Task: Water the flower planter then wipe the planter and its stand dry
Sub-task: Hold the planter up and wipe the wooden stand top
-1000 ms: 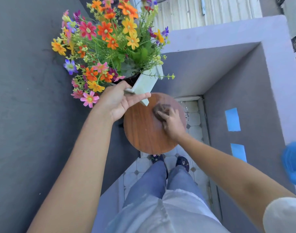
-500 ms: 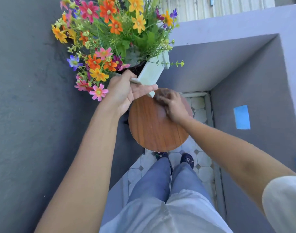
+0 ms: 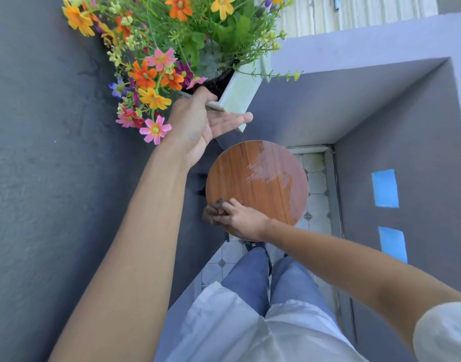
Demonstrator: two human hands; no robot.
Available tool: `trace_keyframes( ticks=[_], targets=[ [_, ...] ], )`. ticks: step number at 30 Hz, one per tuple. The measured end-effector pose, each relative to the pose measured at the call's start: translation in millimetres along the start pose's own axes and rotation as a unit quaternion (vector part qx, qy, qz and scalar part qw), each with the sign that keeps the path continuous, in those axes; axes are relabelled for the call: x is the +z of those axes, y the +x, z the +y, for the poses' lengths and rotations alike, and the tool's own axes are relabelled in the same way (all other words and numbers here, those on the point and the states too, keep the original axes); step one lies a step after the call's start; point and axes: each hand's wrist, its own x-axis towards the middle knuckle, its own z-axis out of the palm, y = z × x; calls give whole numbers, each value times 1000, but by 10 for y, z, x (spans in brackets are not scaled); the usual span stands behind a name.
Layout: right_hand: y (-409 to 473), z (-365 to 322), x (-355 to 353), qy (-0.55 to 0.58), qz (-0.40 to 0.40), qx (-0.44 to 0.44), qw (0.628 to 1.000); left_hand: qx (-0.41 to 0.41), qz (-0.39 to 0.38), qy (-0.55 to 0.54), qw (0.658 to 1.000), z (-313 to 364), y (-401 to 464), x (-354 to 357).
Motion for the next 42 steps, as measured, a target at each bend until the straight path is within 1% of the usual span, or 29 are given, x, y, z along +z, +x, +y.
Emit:
trace_keyframes(
  ticks=[1, 2, 4, 5, 7, 8, 9, 10, 11, 14, 16, 18, 20, 21, 22, 23, 25, 26, 27, 28, 29, 31, 32, 34, 35, 37, 39, 41, 42],
  targets=[
    [56, 129, -97, -11, 8, 10, 1000, 1, 3, 2, 1000, 3, -2, -6],
    [132, 294, -243, -24, 28, 43, 998, 2, 6, 2, 1000, 6, 5, -14],
    [290, 698, -582, -7, 109, 168, 980, 8, 7, -2, 1000, 23, 2, -10],
    [338, 862, -748, 18, 167, 254, 953, 9, 8, -1, 1000, 24, -3, -12],
    [364, 1027, -898, 59, 266, 405, 873, 12, 6, 4, 1000, 2, -24, -6],
    [491, 1027, -829, 71, 276, 442, 851, 6, 11, 4, 1000, -21, 31, -80],
    [613, 952, -741, 71, 273, 451, 847, -2, 16, 8, 1000, -52, 81, -156],
    [640, 807, -664, 61, 253, 442, 858, -3, 19, 12, 1000, -77, 85, -157],
    [678, 632, -547, 49, 222, 404, 886, -4, 21, 12, 1000, -95, 80, -162],
    [749, 149, -286, 28, 98, 210, 972, -3, 14, -1, 1000, -85, 85, -148],
    [752, -81, -149, 0, 21, 99, 995, 2, 14, -2, 1000, -69, 90, -158],
    [769, -35, -149, -19, 9, 62, 998, 5, 16, -2, 1000, -46, 94, -176],
    [788, 188, -255, -22, 39, 101, 994, 7, 18, -1, 1000, -29, 93, -177],
    [774, 329, -346, -14, 72, 156, 985, 7, 18, -1, 1000, -25, 94, -175],
    [747, 486, -452, 4, 116, 228, 967, 7, 18, 0, 1000, -26, 95, -171],
    [723, 650, -526, 27, 163, 305, 938, 7, 19, 1, 1000, -28, 95, -166],
    [687, 865, -633, 69, 245, 423, 870, 7, 20, 3, 1000, -37, 90, -159],
    [688, 869, -649, 74, 268, 454, 847, 6, 22, 3, 1000, -47, 83, -157],
    [694, 818, -628, 72, 276, 462, 840, 5, 25, 3, 1000, -61, 73, -153],
    [696, 711, -582, 66, 269, 448, 850, 3, 26, 3, 1000, -77, 67, -149],
    [688, 548, -507, 60, 248, 415, 873, 0, 27, 2, 1000, -93, 60, -146],
    [639, 164, -271, 55, 189, 316, 928, -3, 27, 5, 1000, -123, 46, -143],
    [588, -28, -141, 54, 161, 272, 947, -4, 27, 6, 1000, -135, 37, -139],
    [432, -351, 122, 48, 117, 211, 969, -7, 24, 7, 1000, -156, 21, -134],
    [337, -460, 247, 45, 103, 191, 975, -9, 21, 5, 1000, -166, 18, -132],
    [119, -552, 444, 38, 105, 163, 980, -13, 17, -1, 1000, -178, 13, -125],
    [-90, -443, 448, 35, 110, 154, 981, -12, 18, -3, 1000, -188, 8, -117],
    [-248, -153, 287, 41, 133, 192, 971, -7, 20, -5, 1000, -198, -2, -111],
    [-313, 28, 157, 46, 167, 240, 955, -4, 21, -6, 1000, -202, -7, -109]
  ],
)
